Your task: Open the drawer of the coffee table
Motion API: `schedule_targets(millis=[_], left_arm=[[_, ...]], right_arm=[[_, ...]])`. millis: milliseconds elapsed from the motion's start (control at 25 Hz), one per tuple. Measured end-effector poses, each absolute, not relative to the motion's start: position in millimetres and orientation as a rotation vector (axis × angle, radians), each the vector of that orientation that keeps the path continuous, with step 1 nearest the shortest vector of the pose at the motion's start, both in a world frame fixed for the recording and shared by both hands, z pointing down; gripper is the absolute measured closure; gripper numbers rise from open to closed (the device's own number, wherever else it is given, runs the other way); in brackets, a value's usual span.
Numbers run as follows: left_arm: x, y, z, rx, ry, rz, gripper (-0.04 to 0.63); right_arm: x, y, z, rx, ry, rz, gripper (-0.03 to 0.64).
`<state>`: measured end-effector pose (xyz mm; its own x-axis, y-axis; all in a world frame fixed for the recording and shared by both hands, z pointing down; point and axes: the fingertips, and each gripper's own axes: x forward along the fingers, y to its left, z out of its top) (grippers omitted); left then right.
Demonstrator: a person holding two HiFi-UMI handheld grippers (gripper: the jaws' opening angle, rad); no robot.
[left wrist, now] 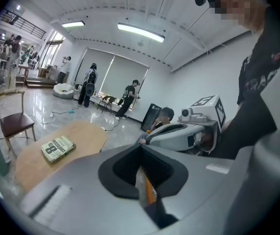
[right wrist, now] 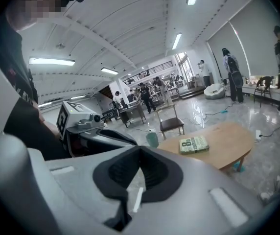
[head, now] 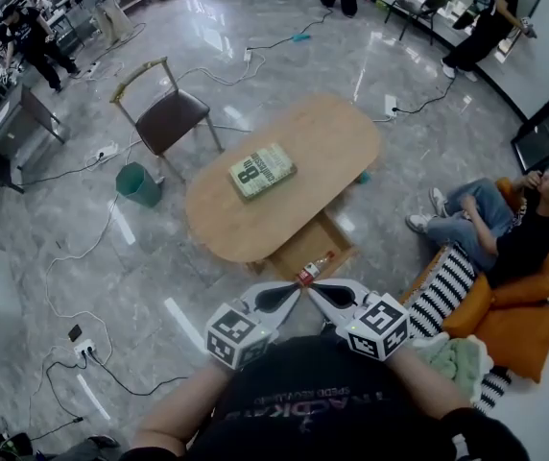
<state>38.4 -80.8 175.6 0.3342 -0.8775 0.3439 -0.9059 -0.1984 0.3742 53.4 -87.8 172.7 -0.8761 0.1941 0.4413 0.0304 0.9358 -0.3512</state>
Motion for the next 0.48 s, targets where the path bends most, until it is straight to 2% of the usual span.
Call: schedule_targets(millis=[480], left_arm=[[25, -40, 178, 2.053, -1.595, 0.054, 0.594]], right_arm=[[37, -50, 176, -0.206, -2.580, 0.450, 0.615]])
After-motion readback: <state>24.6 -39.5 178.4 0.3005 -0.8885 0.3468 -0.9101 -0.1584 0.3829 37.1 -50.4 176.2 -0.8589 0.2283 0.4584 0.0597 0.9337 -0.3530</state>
